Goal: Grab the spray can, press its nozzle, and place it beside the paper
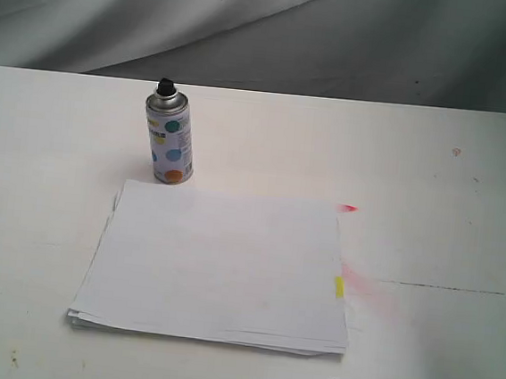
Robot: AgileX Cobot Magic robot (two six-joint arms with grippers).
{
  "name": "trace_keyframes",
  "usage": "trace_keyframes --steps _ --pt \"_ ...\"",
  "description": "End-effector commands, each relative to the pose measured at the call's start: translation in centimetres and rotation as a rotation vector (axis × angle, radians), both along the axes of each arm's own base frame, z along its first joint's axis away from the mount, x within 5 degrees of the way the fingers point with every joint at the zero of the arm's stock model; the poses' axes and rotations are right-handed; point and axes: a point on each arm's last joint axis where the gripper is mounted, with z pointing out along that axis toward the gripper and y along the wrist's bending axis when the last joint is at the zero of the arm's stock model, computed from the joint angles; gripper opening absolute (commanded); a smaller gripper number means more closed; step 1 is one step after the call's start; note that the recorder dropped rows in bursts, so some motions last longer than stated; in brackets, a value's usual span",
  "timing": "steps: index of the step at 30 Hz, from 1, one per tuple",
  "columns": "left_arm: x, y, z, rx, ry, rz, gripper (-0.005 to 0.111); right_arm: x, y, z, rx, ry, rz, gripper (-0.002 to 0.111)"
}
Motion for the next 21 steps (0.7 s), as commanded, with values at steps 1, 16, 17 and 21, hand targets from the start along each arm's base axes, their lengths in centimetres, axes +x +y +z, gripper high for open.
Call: trace_keyframes --steps 1,16,17,21 --pt "0.00 0.01 -0.15 -0.001 0.001 0.002 0.001 0.00 -0.06 -0.01 -0.014 -0.003 -0.007 0.000" --pt "0.00 0.01 -0.15 -0.003 0.001 0.002 0.001 0.00 -0.06 -0.01 -0.014 -0.003 -0.007 0.000" --pt "0.00 0.01 -0.15 -0.003 0.001 0.002 0.001 0.00 -0.06 -0.01 -0.014 -0.003 -0.007 0.000" --pt "0.31 0.08 0.18 -0.073 0.013 0.006 0.001 0.00 -0.06 -0.01 -0.014 -0.003 -0.007 0.000"
